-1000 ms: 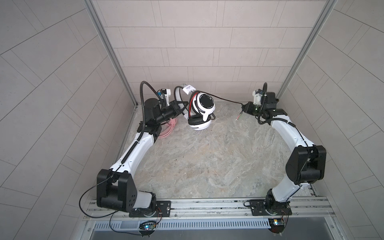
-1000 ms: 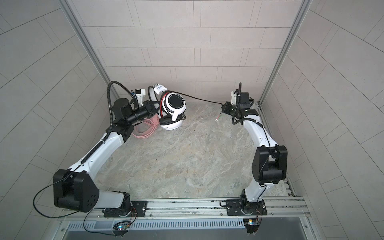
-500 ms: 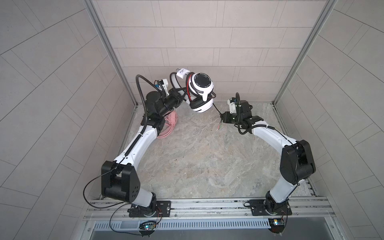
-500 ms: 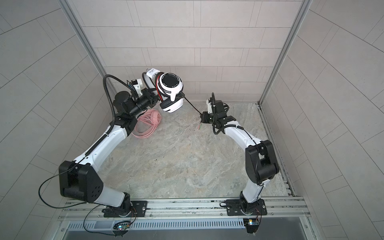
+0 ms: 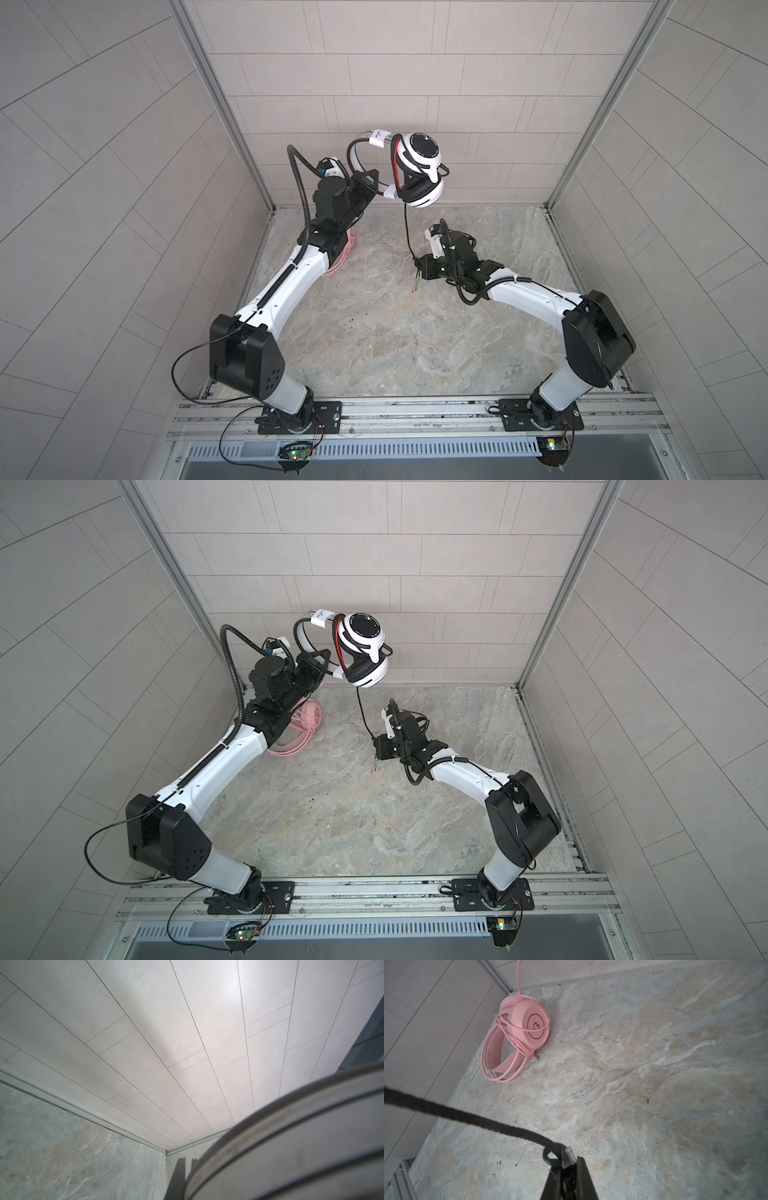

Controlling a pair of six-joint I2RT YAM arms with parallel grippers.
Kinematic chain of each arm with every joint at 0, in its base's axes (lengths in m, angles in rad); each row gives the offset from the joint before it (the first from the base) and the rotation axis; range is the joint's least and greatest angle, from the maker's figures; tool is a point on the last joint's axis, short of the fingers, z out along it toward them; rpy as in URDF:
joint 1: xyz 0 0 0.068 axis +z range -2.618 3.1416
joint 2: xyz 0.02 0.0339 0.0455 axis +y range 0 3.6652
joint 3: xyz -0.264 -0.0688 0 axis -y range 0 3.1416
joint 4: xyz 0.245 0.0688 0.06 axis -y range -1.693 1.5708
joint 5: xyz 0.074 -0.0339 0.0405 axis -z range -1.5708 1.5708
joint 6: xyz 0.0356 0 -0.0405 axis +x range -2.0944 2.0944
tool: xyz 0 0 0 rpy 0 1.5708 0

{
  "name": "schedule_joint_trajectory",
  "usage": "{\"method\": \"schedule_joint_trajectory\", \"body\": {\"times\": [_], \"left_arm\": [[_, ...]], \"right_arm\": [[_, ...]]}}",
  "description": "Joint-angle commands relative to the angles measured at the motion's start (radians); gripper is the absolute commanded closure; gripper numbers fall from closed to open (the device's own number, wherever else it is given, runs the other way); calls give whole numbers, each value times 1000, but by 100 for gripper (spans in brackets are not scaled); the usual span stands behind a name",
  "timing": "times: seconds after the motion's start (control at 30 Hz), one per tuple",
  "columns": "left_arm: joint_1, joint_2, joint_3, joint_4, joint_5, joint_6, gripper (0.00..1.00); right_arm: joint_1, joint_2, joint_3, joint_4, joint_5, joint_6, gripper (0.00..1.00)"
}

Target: Wrap the headphones

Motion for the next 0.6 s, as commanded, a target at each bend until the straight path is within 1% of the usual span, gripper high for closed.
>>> {"method": "schedule_joint_trajectory", "body": {"times": [0.0, 0.13, 0.3, 0.43, 0.57], "left_arm": [[-16, 20, 92, 16, -96, 55, 100], [-18, 43, 111, -34, -152, 142, 100], [-17, 67, 108, -42, -217, 202, 100], [-20, 99, 135, -87, -254, 276, 100], [-25, 113, 132, -115, -297, 338, 100]], "right_arm": [[42, -80, 1, -39, 52, -15, 100], [81, -167, -17, -101, 74, -47, 100], [149, -261, -5, -200, 118, -74, 100], [189, -328, 26, -275, 147, -97, 100], [200, -388, 89, -355, 175, -125, 100]]}}
